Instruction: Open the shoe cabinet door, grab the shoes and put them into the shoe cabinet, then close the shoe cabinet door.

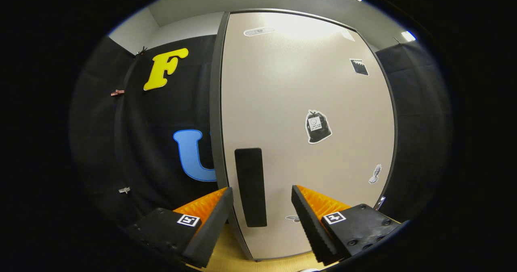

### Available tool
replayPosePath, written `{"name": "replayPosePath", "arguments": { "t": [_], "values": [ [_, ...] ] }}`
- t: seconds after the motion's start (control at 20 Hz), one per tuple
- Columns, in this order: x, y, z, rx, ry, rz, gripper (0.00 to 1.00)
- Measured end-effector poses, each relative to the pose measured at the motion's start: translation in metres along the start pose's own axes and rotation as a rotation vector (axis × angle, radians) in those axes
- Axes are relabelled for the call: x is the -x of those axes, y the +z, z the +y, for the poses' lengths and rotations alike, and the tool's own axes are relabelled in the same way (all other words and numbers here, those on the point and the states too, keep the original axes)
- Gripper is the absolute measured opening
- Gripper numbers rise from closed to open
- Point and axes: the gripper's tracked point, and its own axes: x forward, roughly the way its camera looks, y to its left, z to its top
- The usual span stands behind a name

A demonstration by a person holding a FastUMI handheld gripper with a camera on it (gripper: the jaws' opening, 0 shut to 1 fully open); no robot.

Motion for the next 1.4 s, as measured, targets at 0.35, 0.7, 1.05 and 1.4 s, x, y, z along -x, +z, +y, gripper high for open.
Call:
{"name": "replayPosePath", "arguments": {
  "t": [0.35, 0.7, 1.05, 1.4],
  "values": [
    [-0.02, -0.014, 0.001, 0.011, -0.014, 0.021, 0.73],
    [-0.017, -0.014, 0.009, 0.035, -0.01, 0.012, 0.37],
    [-0.005, -0.016, 0.008, 0.025, 0.008, 0.037, 0.37],
    [0.012, -0.015, 0.006, 0.01, 0.04, 0.045, 0.27]
  ]
}}
